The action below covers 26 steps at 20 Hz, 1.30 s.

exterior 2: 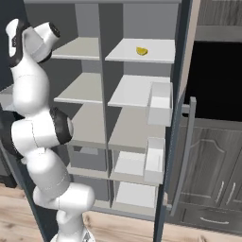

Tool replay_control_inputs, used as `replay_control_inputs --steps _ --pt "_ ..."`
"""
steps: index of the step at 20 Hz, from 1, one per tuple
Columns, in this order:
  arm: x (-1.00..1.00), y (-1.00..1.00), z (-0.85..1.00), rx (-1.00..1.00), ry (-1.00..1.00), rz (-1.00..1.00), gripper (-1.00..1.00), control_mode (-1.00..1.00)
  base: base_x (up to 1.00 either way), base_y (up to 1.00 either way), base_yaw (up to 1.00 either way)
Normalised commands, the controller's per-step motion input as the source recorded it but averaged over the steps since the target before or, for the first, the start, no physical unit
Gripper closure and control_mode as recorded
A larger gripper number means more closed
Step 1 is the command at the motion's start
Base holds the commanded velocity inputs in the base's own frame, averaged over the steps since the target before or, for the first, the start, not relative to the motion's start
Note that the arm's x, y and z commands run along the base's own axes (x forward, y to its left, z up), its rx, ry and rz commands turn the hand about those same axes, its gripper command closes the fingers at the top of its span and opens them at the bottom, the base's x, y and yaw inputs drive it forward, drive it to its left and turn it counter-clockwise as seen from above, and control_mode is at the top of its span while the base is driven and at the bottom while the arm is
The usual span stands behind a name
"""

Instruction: There is a bowl on the dining counter. Grab a lemon wedge from the fridge and place it in the bowl. Then get the liquor bottle and glass cup from the cabinet and place them next to the bowl.

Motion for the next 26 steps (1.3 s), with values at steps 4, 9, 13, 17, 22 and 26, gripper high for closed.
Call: replay_control_inputs --steps 4,9,13,17,22,26 --pt "-0.46 -0.27 -0.15 -0.16 -0.27 -0.02 -1.0 -1.0 0.0 0.0 0.0" --pt "-0.87 -0.7 -0.02 -0.14 -0.38 -0.07 -1.0 -1.0 0.0 0.0 0.0" --pt "-0.88 -0.89 -0.01 -0.1 -0.32 -0.11 -1.0 -1.0 0.0 0.0 0.0" --pt "-0.71 -0.91 -0.2 -0.09 -0.22 -0.1 -1.0 -1.0 0.0 0.0 0.0" --pt "-0.46 -0.86 -0.35 -0.09 -0.15 -0.08 -1.0 -1.0 0.0 0.0 0.0" --pt "-0.14 -0.67 -0.4 -0.1 -0.07 -0.07 -1.0 -1.0 0.0 0.0 0.0"
